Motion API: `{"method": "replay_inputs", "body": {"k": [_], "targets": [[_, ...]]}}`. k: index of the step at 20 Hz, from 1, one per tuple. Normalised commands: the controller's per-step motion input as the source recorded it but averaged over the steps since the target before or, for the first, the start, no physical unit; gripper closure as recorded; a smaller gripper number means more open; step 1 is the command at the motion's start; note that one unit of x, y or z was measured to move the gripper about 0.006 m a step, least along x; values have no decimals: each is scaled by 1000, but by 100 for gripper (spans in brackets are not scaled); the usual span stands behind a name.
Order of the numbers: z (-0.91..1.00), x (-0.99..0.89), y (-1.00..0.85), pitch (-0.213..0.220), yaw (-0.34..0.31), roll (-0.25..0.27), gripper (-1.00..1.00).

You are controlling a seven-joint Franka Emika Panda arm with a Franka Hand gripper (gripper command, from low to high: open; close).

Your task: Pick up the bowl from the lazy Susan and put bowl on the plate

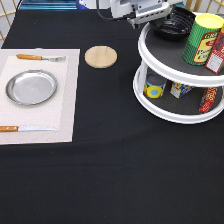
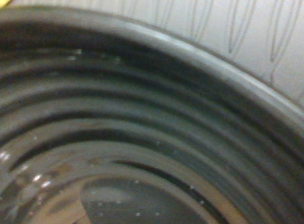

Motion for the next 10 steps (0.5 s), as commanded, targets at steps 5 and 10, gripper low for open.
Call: {"method": "replay_inputs", "body": {"k": [5,10], "targets": [[0,-143,22,-42,0,-60,100],[56,-33,-2,-44,0,-19,100]]}}
